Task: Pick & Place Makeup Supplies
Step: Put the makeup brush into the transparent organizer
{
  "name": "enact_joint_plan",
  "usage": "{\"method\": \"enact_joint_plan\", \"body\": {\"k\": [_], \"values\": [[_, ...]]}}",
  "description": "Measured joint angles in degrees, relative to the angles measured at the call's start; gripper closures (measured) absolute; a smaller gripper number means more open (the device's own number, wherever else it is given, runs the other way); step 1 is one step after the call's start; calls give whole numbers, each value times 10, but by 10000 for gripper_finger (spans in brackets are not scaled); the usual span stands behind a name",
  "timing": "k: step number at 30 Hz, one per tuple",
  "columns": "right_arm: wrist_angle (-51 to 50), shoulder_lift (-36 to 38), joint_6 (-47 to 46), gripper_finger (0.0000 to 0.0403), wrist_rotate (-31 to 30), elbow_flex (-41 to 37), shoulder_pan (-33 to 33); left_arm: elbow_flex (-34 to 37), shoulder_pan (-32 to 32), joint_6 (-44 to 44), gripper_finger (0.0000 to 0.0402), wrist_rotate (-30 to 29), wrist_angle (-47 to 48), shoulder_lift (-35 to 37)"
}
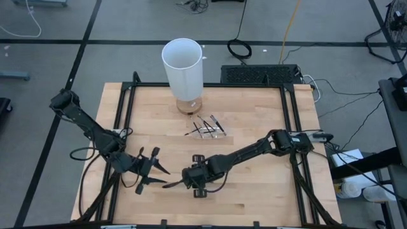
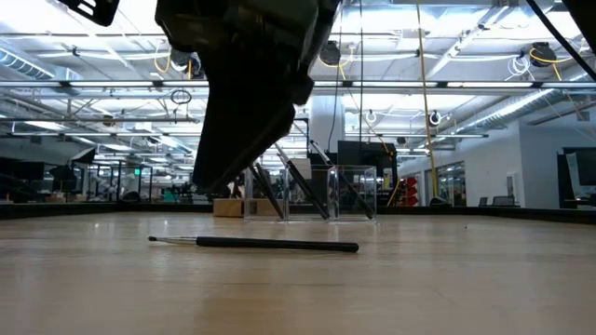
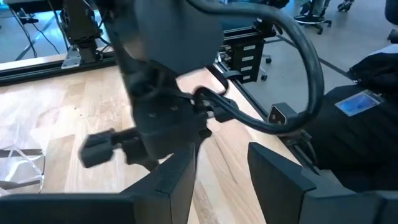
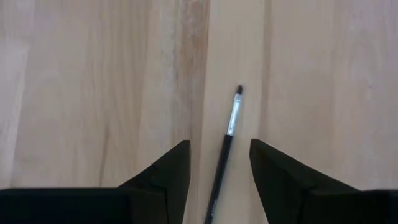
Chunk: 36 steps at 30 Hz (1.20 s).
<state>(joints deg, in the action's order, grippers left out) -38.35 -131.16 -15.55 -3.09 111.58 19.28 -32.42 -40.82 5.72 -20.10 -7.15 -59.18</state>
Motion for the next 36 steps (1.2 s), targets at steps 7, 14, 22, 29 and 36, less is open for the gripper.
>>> {"method": "enact_joint_plan", "body": {"k": [7, 14, 22, 29, 36], "values": [[52, 0, -19, 248, -26, -63, 3, 0, 7, 7, 243, 0, 0, 0], [84, 2, -22, 248, -29, -96, 4, 0, 7, 8, 243, 0, 0, 0], [138, 5, -22, 262, -21, -152, 3, 0, 7, 4, 243, -10, 0, 0], [162, 5, -35, 327, -5, -199, 2, 0, 7, 0, 243, -10, -1, 0], [199, 5, -42, 394, 11, -227, 2, 0, 7, 9, 243, -27, -11, 0]]}}
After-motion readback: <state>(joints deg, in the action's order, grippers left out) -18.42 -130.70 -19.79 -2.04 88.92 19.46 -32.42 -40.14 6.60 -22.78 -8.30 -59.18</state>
